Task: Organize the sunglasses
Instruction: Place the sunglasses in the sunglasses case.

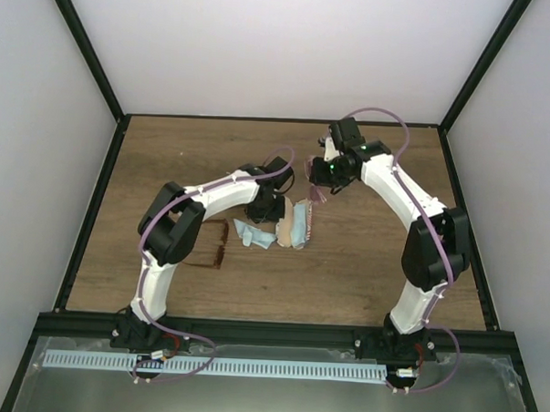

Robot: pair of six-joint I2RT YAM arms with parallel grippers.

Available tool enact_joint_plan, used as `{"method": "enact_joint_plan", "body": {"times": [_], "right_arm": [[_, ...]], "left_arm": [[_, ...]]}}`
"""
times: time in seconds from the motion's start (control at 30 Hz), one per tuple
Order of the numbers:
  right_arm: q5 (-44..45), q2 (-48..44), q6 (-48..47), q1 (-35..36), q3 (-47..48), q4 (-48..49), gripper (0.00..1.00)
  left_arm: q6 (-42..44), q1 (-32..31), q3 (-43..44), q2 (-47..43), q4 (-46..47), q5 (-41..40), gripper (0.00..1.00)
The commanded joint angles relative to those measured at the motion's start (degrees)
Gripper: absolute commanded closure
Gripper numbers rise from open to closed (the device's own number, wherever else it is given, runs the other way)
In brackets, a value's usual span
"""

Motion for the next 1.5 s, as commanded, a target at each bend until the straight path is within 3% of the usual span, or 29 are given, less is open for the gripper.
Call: {"method": "enact_joint_plan", "body": {"times": [0.0,0.47,0.93,1.47], "right_arm": [[-0.81,-2.90,0.34,0.73,-2.24,-1.63,0.98],[-2.89,-4.56,6.99,2.50,-11.98,0.14,0.98],[-7.07,-2.04,7.00,2.55,-19.12,6.43,0.98],[-5.69,5.01,5.83,2.56,-16.97,8.26,0.98]], "left_arm": [[-0.87,-0.84,2.90,-0.60,0.91,1.49,0.81],[-4.30,-3.26,4.11,-1.09,1.85,2.20,0.81],[-4.57,-3.65,5.00,-0.94,1.54,1.92,0.80],[-4.38,-3.77,5.52,-0.71,0.51,2.19,0.80]]}}
